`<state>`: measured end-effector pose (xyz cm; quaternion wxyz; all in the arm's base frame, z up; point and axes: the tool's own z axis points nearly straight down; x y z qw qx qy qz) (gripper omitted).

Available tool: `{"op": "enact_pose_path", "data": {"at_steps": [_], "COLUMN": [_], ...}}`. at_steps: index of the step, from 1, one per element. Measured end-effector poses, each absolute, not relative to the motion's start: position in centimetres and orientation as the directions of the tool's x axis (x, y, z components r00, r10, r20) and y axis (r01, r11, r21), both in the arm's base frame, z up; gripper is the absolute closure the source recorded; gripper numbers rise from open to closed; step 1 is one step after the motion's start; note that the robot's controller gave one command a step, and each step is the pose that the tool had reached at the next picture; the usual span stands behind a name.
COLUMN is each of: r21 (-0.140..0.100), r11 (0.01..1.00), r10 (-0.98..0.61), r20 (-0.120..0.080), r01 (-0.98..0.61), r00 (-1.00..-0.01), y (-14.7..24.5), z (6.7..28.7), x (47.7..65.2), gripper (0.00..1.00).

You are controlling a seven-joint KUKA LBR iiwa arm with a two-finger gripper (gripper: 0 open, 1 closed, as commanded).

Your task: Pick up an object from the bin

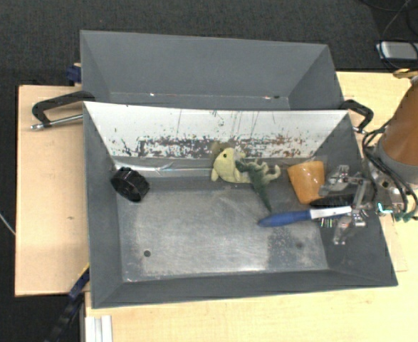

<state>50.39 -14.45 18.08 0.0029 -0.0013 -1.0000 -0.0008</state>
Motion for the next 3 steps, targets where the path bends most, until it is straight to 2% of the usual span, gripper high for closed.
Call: {"op": "enact_pose_path", "data": {"at_steps": [1,2,3], "r21": [0.003,0.006,-0.008], "r11": [0.936,0.935,0.853], "r10": [-0.352,-0.355,-0.521], "r20": [0.001,-0.006,-0.01], "r01": [-0.352,-0.355,-0.521], "r00": [-0.936,-0.935,-0.853], "y": [-14.9,-14.5,-13.9], "z": [8.0,8.3,22.4], "x": [53.6,53.8,53.7], "gripper": [0.0,1.0,1.0]}}
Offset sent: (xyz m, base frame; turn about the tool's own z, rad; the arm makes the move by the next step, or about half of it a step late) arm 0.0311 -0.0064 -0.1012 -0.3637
